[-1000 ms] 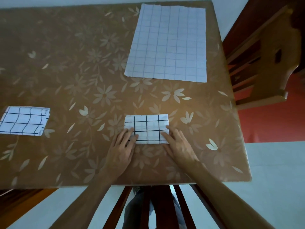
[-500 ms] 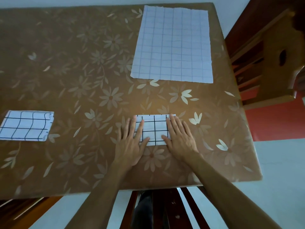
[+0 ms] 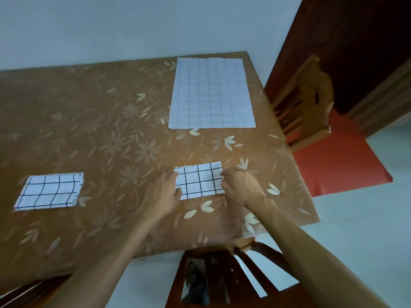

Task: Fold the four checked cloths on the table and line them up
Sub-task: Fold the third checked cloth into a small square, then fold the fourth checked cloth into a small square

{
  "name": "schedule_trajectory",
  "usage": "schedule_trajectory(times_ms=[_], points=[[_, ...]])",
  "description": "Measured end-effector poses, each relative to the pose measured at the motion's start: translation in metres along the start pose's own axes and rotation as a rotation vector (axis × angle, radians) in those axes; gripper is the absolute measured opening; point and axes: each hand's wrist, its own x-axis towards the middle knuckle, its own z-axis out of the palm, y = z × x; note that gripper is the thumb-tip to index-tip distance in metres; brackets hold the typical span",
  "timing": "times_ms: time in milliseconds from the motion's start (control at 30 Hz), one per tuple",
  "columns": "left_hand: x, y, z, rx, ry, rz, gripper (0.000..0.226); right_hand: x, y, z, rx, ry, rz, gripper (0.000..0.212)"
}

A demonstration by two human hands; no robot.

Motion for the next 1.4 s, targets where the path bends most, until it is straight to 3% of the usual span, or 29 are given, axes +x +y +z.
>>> schedule_trajectory(times_ms=[300,500,767,1100,1400], points=[[-0.017,0.061,-0.062,-0.104,-0.073,-0.024,0.037,-0.035,-0.028,-0.067,0.0,0.095,0.066,0.036],[-0.026,0.111,-0.087,-0.164,-0.045,0.003,0.018,-0.064,-0.014,-0.111,0.046,0.118,0.073,0.044],[-0.05,0.22,-0.09,-0.026,0.005,0.067,0.004,-0.118,0.064,-0.167,0.097,0.179,0.071,0.045],[-0.052,0.349,-0.048,-0.048,0.024,0.027,0.025,-0.174,0.187,-0.234,0.102,0.186,0.06,0.036],[-0.023,0.408,-0.04,-0.063,0.033,-0.004,0.025,-0.154,0.249,-0.266,0.121,0.166,0.038,0.034]])
